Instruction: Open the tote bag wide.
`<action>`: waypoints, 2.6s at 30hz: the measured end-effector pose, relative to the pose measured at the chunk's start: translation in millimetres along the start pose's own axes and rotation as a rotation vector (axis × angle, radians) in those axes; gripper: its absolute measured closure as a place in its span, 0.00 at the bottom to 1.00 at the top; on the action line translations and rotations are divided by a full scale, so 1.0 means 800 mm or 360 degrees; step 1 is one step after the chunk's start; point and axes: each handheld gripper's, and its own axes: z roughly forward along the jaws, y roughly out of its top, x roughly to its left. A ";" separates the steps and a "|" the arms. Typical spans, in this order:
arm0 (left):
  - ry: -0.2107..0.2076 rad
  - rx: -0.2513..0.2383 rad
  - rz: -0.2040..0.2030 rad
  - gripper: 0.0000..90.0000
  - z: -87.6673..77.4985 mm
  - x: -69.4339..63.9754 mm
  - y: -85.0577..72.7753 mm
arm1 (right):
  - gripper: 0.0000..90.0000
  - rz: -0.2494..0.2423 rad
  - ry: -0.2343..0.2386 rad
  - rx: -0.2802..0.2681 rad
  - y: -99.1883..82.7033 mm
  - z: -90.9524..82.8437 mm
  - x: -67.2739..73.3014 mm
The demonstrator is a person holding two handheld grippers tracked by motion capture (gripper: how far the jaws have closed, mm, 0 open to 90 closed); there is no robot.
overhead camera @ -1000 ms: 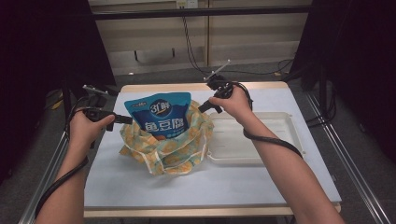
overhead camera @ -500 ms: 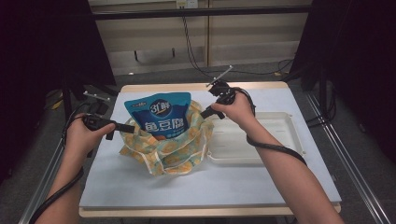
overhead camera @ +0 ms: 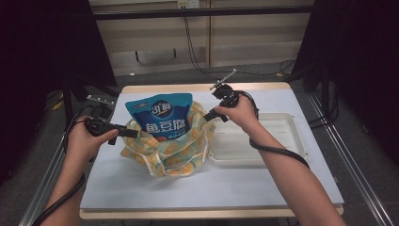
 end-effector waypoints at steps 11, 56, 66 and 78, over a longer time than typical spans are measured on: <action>-0.0045 -0.0018 0.0052 0.30 0.019 -0.006 -0.007 | 0.63 -0.0001 0.0003 0.0006 -0.001 0.007 0.001; -0.0025 0.0097 -0.0051 1.00 0.044 0.045 -0.063 | 0.97 0.0046 0.0081 0.0068 -0.020 0.074 -0.001; -0.0055 0.0017 -0.0023 0.99 0.039 0.034 -0.056 | 0.85 0.0058 0.0079 0.0045 -0.024 0.065 -0.004; -0.0068 -0.0038 -0.0015 0.97 0.038 0.023 -0.051 | 0.59 0.0045 0.0074 -0.0047 -0.003 0.033 0.012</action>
